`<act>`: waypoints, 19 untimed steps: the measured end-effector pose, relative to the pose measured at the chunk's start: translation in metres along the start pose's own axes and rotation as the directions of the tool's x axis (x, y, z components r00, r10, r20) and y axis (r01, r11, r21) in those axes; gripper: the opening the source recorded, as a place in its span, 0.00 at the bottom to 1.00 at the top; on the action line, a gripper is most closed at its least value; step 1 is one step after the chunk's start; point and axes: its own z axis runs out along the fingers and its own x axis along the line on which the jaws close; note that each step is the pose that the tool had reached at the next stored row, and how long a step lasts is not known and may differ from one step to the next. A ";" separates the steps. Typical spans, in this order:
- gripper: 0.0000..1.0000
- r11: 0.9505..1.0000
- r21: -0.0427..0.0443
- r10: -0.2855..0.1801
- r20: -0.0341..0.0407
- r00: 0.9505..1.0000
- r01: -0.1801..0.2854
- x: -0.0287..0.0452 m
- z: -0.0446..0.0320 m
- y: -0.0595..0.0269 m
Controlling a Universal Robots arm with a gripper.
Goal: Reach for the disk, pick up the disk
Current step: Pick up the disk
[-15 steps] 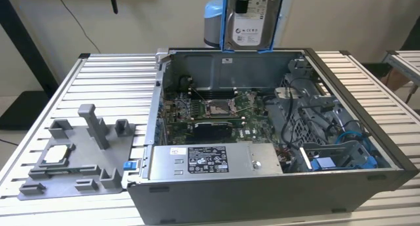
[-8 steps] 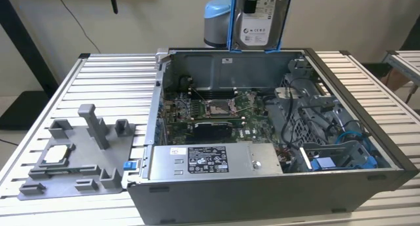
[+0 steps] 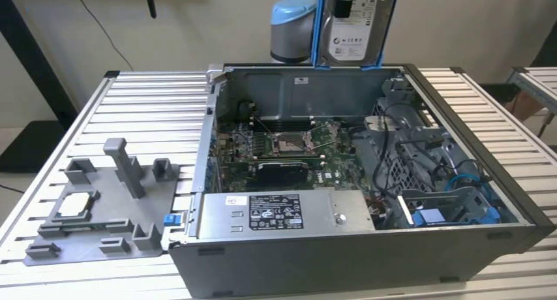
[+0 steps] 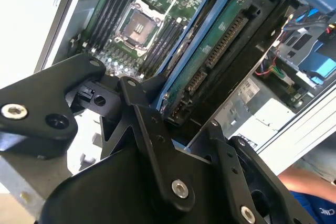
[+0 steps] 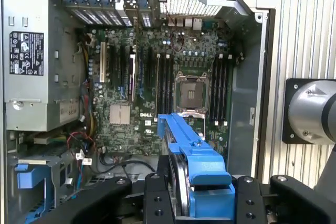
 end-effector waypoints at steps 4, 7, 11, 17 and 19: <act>0.00 1.000 0.000 0.000 0.000 1.000 0.000 0.0002 0.0000 -0.0076; 0.00 1.000 0.000 0.000 0.000 1.000 0.000 0.0002 0.0000 -0.0132; 0.00 1.000 0.000 0.000 0.000 1.000 0.000 0.0003 -0.0001 -0.0205; 0.00 1.000 0.000 0.000 0.000 1.000 0.000 0.0005 -0.0001 -0.0310; 0.00 1.000 0.000 0.000 0.000 1.000 0.000 0.0006 -0.0001 -0.0343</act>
